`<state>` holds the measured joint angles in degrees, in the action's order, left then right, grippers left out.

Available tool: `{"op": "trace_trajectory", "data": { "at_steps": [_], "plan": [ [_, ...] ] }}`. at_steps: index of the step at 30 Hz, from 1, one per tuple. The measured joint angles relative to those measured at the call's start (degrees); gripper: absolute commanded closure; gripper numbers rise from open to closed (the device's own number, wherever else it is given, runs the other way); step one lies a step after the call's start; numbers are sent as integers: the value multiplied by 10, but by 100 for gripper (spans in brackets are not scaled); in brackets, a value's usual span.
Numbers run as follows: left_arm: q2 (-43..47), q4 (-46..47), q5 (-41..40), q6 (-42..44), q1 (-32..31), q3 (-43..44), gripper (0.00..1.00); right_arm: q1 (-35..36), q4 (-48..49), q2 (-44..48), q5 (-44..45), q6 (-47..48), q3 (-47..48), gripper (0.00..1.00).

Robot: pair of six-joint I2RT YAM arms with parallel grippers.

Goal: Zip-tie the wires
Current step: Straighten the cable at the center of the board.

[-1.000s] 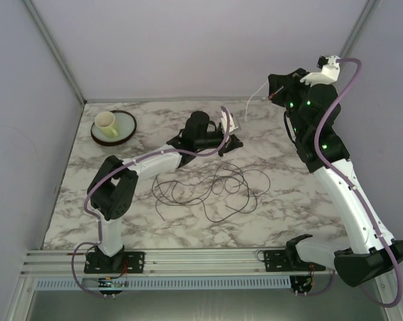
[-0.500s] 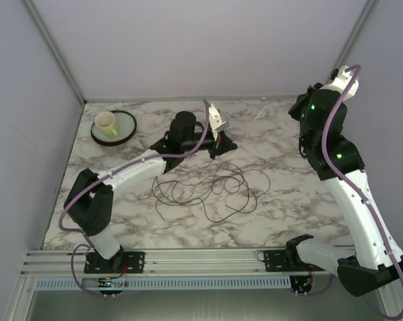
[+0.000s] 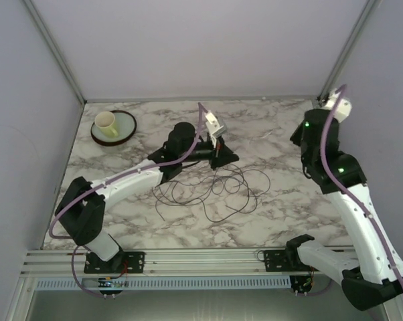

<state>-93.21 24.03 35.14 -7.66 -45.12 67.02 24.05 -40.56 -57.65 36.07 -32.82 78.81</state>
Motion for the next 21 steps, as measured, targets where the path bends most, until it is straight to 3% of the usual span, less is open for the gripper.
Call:
{"op": "trace_trajectory", "data": {
  "at_steps": [11,21],
  "plan": [
    [212,-39,-92,-111,81,-234,100,37,12,-52,-139,-85,-229,100],
    [397,-177,-192,-174,162,-297,100,136,82,-181,-221,-122,-251,100]
  ]
}}
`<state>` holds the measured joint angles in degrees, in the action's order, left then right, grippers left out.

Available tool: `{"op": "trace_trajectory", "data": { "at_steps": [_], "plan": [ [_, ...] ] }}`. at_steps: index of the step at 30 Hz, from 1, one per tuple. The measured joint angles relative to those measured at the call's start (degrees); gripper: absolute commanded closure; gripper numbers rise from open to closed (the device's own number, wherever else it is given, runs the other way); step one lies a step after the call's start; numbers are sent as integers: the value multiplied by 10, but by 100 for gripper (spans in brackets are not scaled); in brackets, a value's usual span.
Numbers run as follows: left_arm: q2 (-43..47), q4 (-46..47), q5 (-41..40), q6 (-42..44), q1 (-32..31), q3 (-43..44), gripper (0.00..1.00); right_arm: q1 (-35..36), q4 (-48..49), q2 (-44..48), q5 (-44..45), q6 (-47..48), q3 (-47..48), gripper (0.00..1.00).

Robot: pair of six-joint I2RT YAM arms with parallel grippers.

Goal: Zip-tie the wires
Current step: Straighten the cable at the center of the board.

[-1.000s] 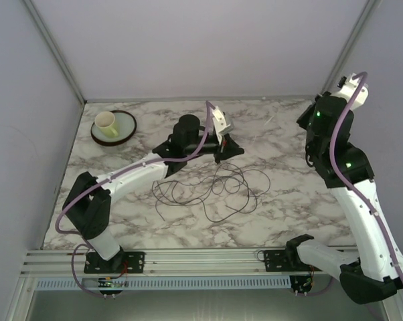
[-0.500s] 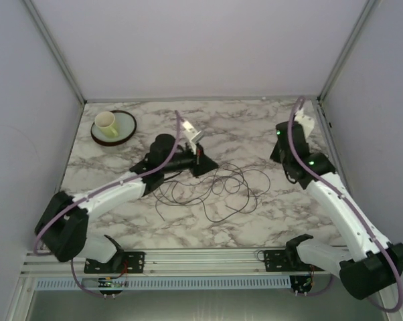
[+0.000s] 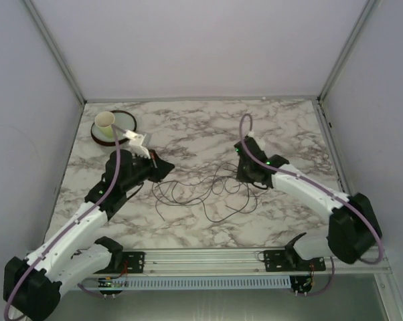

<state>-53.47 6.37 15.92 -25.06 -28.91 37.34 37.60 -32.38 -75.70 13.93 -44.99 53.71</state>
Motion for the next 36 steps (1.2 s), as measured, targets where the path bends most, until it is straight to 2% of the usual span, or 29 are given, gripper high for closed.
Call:
{"op": "trace_trajectory", "data": {
  "at_steps": [9,14,19,23,27,36],
  "plan": [
    [57,-158,-79,-26,81,-12,100,76,5,-141,-62,43,62,100],
    [57,-188,-97,-31,91,-34,100,91,5,-184,-74,57,115,100],
    [39,-204,-115,-36,101,-49,100,92,-1,-197,-75,64,122,100],
    [25,-205,-123,-39,107,-60,100,92,-8,-201,-83,71,122,93],
    [13,-202,-130,-39,108,-74,100,94,-10,-212,-94,80,122,78],
    [9,-187,-119,-13,109,-108,100,100,-11,-216,-105,97,121,62]
  ]
}}
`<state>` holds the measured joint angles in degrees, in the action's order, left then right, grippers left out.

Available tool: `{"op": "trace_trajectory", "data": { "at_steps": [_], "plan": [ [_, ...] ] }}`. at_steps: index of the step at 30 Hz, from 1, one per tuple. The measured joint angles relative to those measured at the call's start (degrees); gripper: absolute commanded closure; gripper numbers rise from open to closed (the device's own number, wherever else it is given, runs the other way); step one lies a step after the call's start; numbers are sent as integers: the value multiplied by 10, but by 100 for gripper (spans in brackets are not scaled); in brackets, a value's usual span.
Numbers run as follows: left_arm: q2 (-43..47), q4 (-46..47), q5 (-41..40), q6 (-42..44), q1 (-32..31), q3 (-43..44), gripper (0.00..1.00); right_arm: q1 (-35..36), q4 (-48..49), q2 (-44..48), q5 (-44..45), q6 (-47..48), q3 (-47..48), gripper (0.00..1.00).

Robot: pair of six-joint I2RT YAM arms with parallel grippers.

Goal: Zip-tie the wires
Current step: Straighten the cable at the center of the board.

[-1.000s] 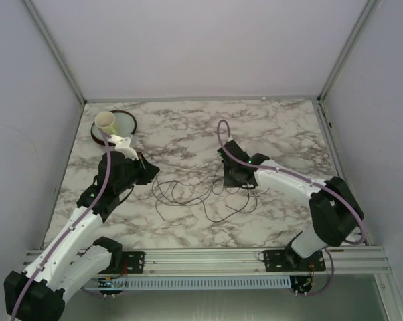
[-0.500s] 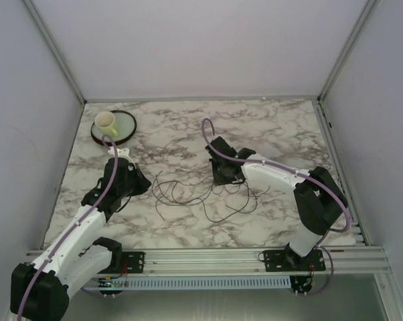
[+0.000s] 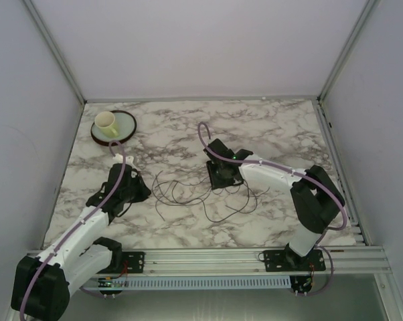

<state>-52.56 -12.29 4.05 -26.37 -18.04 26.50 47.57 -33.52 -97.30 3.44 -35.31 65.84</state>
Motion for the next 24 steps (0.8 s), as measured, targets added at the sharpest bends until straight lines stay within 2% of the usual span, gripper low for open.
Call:
{"op": "trace_trajectory", "data": {
  "at_steps": [5,9,15,18,20,21,22,24],
  "plan": [
    [-9,8,0,5,0,-5,97,0,-3,31,1,1,-1,46],
    [-28,21,0,4,0,-9,91,0,-8,75,19,-1,-1,35],
    [-50,29,-9,2,0,-23,86,2,-2,176,122,-9,-14,21],
    [-50,31,-29,-1,0,-29,83,-7,21,221,180,-11,-41,19],
    [-50,32,-50,-3,0,-34,65,-20,36,240,199,-11,-67,20],
    [-48,31,-61,-5,0,-36,51,-30,45,245,203,-12,-79,19],
    [-45,30,-73,-7,0,-37,42,-43,52,249,207,-13,-92,20],
    [-34,30,-97,-13,0,-38,32,-72,64,252,211,-18,-115,20]
  ]
}}
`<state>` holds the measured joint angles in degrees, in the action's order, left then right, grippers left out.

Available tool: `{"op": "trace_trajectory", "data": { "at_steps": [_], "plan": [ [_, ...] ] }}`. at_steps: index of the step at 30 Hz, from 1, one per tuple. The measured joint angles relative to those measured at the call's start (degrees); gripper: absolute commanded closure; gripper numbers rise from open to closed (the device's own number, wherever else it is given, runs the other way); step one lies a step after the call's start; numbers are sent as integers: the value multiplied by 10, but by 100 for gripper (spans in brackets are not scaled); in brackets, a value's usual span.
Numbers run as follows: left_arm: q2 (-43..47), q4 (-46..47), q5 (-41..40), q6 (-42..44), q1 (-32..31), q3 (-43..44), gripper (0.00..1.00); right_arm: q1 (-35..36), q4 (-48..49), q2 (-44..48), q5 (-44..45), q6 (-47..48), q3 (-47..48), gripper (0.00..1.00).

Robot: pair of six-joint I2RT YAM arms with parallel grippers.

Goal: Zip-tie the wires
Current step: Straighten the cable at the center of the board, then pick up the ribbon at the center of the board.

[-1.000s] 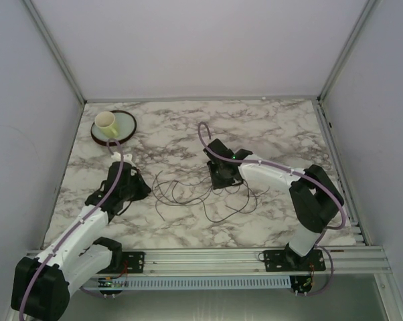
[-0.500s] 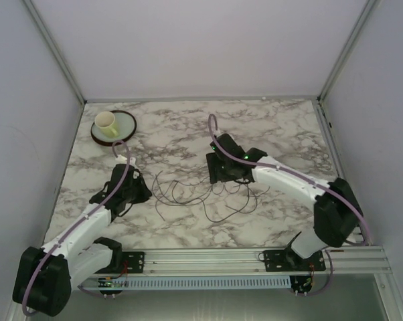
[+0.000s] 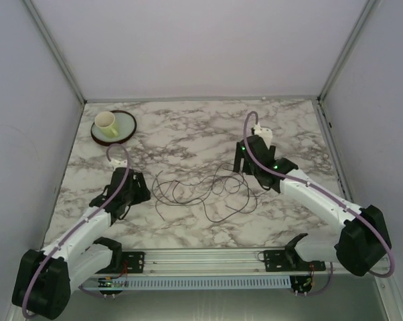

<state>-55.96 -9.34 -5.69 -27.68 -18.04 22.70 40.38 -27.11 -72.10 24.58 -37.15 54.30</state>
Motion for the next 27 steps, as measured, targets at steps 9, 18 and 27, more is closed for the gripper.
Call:
{"op": "trace_trajectory", "data": {
  "at_steps": [9,18,27],
  "plan": [
    [82,-12,-120,2,0,27,0,-91,49,-7,-33,2,-40,20],
    [122,62,-118,27,2,77,0,-115,122,-178,-50,42,29,25],
    [118,137,-55,43,2,86,0,-155,159,-405,-68,83,282,36]
  ]
}}
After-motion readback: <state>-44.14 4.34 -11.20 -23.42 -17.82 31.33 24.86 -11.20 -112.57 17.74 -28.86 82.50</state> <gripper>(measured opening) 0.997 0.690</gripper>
